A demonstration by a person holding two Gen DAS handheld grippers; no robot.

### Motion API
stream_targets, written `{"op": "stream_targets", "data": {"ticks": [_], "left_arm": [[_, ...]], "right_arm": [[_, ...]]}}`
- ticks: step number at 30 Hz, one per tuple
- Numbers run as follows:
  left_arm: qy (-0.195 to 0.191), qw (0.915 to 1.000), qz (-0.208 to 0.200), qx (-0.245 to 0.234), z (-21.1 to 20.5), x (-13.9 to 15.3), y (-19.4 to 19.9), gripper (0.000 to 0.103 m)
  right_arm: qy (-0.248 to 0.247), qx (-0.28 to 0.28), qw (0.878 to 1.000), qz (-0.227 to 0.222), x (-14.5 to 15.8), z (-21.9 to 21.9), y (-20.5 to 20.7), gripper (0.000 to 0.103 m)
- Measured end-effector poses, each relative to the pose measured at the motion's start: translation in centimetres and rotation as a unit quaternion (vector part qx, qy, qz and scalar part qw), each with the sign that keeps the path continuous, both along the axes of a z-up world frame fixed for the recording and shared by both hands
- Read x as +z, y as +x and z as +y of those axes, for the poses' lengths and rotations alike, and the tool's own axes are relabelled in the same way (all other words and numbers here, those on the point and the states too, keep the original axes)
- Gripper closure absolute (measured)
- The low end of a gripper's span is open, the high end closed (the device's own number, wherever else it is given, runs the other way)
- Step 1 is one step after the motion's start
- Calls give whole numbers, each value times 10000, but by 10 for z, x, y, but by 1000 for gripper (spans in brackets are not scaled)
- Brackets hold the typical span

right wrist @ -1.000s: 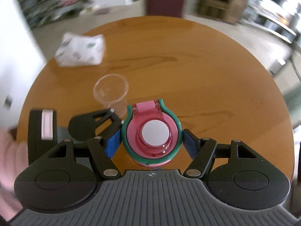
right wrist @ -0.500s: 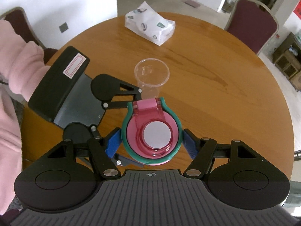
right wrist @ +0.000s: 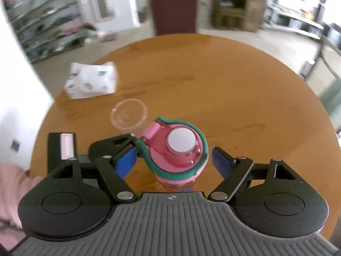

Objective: Unscrew bottle cap and pour

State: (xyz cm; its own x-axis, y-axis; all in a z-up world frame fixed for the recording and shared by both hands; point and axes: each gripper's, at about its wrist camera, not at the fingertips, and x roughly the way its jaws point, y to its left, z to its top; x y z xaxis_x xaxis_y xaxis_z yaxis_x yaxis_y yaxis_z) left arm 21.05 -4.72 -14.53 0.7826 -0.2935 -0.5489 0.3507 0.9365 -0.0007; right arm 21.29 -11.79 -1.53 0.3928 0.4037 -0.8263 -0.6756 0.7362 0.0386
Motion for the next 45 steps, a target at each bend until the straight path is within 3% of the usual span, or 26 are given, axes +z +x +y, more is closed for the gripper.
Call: {"op": "stream_targets", "data": {"ticks": [9, 11, 14, 16, 18, 22, 23, 25, 26, 27, 29, 32, 34, 36, 38, 40, 45], "left_arm": [[-13, 10000, -15, 40, 0, -5, -4, 32], [5, 10000, -22, 21, 1, -5, -3, 32], [14, 10000, -21, 6, 2, -6, -2, 32], [11, 10000, -20, 3, 2, -7, -2, 32], [14, 10000, -20, -2, 2, -8, -1, 32], [20, 10000, -19, 11, 1, -10, -1, 32], [17, 10000, -21, 21, 1, -10, 0, 32], [17, 10000, -27, 30, 2, -11, 1, 32], [15, 10000, -32, 34, 2, -12, 1, 32], [16, 10000, -33, 37, 1, -12, 1, 32], [16, 10000, -36, 56, 1, -13, 2, 32], [20, 10000, -37, 59, 1, -14, 2, 32], [32, 10000, -31, 49, 2, -14, 5, 32], [32, 10000, -31, 50, 2, -15, 5, 32], [32, 10000, -26, 34, 8, -14, 6, 32], [32, 10000, -24, -9, 15, -13, 9, 32], [30, 10000, -42, -64, 11, -14, 0, 32]], "right_arm": [[-480, -33, 9983, -316, 4, 11, -4, 30], [-544, 184, 9976, -396, 3, 11, -5, 33], [-509, 958, 9938, -230, 4, 2, 7, 34], [-581, 1690, 9836, -255, 5, -1, 13, 34], [-779, 2699, 9586, -458, 6, -3, 15, 35], [-1122, 3789, 9176, -441, 9, -8, 26, 41], [-1142, 3813, 9167, -363, 10, -7, 28, 42], [-1001, 3592, 9276, -215, 12, -8, 29, 34], [-864, 3390, 9368, -111, 14, -8, 28, 14], [-727, 3184, 9452, -6, 16, -9, 28, 4], [-502, 2241, 9732, -128, 17, -10, 21, 1], [-140, 900, 9958, 90, 14, -7, 19, 1], [-36, 205, 9993, 315, 9, -7, 19, 3], [-112, -60, 9993, 344, 5, -2, 18, 8], [-217, -225, 9989, 353, 1, 3, 18, 20], [-343, -299, 9983, 354, -2, 5, 19, 26], [-598, 303, 9974, 275, -2, 7, 18, 27]]}}
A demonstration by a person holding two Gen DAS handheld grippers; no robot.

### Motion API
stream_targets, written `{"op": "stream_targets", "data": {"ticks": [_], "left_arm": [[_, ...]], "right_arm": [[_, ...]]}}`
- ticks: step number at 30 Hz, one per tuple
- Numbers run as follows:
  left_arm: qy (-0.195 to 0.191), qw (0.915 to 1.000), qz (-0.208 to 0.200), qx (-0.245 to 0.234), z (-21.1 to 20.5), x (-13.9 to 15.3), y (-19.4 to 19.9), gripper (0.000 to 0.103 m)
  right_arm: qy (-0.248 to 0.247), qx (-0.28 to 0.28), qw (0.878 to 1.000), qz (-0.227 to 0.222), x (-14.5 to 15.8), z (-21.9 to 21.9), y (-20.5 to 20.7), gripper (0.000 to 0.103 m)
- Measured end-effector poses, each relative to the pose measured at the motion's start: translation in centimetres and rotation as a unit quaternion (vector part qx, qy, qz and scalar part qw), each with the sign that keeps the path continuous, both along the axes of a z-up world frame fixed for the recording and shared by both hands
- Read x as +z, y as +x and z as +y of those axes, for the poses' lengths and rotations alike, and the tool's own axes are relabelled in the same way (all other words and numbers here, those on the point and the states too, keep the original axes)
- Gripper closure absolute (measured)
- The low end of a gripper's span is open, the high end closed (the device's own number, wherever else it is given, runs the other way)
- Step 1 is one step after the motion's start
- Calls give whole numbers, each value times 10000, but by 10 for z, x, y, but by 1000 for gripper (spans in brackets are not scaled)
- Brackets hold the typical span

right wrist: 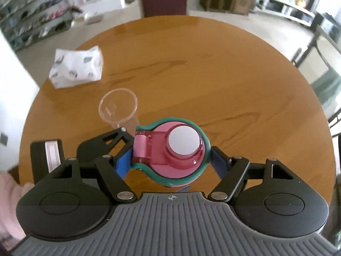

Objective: Unscrew bottle cap and pour

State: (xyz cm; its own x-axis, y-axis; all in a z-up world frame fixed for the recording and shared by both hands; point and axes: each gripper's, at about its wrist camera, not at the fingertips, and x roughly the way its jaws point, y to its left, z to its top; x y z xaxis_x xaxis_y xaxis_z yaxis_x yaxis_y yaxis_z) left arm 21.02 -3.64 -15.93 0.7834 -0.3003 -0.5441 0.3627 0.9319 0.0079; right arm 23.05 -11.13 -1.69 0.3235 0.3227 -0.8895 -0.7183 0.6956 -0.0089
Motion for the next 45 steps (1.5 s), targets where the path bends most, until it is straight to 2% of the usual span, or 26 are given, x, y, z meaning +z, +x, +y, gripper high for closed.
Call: {"op": "stream_targets", "data": {"ticks": [3, 6, 9, 13, 16, 18, 21, 23, 25, 27, 29, 31, 35, 40, 42, 45], "left_arm": [[-6, 10000, 7, -13, -2, -1, -4, 32], [-11, 10000, 19, -16, -2, -1, -4, 32], [-7, 10000, 23, -22, -1, -2, -3, 32], [-18, 10000, 48, -9, 0, -1, 1, 32], [14, 10000, 50, -33, 0, -2, 3, 32], [37, 10000, 41, -50, -2, -2, 0, 32], [-1, 10000, 51, -30, 0, -3, -2, 32], [0, 10000, 50, -13, 0, -3, -1, 32], [0, 10000, 48, 1, 0, -3, -2, 32], [0, 10000, 45, 11, 0, -4, -4, 32], [1, 10000, 44, 18, 0, -4, -4, 32], [6, 10000, 52, 19, 0, -4, -4, 32], [8, 10000, 48, 33, 0, -4, -3, 32], [14, 10000, 46, 35, -1, -5, -9, 32], [16, 10000, 50, 19, -2, -5, -11, 32], [17, 10000, 56, 3, -2, -5, -13, 32]], "right_arm": [[-87, 714, 9974, 13, 0, 0, 4, 27], [-192, 1585, 9872, -5, 0, 1, 5, 27], [-312, 2520, 9672, -86, 2, 2, 5, 27], [-390, 3852, 9214, -331, -1, -2, 7, 27], [-369, 4081, 9119, -243, -1, -2, 15, 27], [-371, 4041, 9137, -230, 1, -3, 15, 27], [-270, 3774, 9250, -358, 1, -8, 5, 22], [187, 3154, 9485, -240, 7, -17, 1, 11], [636, 2544, 9649, -124, 12, -24, -1, 10], [747, 1726, 9820, -159, 12, -25, -5, 9], [810, 946, 9920, -188, 12, -25, -8, 9], [841, 242, 9960, -194, 12, -23, -11, 9], [725, -425, 9964, -89, 9, -14, -14, 13], [404, -573, 9974, -189, 9, -6, -15, 27], [263, -480, 9982, -250, 7, -1, -16, 28], [115, -23, 9995, -302, 8, -1, -15, 31]]}}
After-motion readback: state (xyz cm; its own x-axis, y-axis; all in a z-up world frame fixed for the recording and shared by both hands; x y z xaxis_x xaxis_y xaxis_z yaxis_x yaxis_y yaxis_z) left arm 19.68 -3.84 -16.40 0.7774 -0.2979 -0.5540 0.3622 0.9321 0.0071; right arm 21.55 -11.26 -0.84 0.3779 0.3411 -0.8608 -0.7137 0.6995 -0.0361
